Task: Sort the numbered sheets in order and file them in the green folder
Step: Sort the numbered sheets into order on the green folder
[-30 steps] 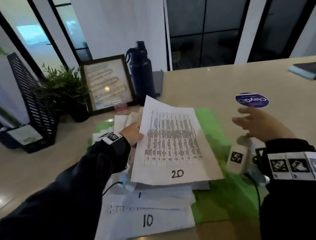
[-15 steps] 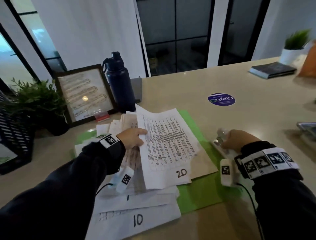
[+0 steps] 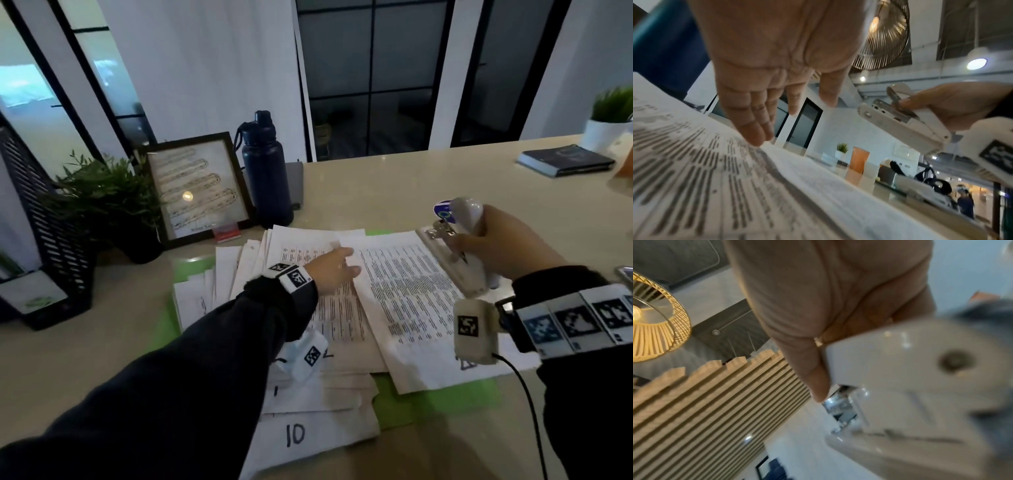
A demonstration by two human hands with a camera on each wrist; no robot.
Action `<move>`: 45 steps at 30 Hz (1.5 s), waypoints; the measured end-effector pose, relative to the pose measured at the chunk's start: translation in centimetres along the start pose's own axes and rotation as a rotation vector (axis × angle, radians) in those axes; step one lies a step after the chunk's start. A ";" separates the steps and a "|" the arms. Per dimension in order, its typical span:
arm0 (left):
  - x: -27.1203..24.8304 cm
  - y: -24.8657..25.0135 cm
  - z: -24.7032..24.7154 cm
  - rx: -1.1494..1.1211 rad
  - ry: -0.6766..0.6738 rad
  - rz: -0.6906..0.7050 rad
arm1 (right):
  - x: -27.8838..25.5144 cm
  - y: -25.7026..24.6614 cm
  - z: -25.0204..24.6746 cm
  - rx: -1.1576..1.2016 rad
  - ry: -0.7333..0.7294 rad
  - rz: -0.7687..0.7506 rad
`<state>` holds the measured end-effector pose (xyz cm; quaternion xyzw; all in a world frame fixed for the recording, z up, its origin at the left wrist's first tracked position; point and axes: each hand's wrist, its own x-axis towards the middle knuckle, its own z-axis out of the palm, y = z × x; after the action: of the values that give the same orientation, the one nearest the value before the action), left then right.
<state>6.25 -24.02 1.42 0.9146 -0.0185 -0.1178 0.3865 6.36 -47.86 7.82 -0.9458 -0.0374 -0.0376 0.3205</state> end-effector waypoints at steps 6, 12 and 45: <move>-4.2 0.6 -1.1 -0.735 -0.144 0.039 | 0.8 -5.4 7.8 0.303 -0.221 -0.100; -7.1 -2.7 -1.8 -0.754 0.009 -0.113 | -0.3 -10.6 14.5 0.505 -0.455 -0.145; -10.7 -7.1 -10.0 0.029 0.559 -0.293 | 4.2 -0.4 11.1 0.095 -0.350 0.120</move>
<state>-2.21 -10.65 5.25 0.9098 0.2187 0.0838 0.3425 11.00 -40.56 -0.30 -0.9223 -0.0378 0.1482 0.3550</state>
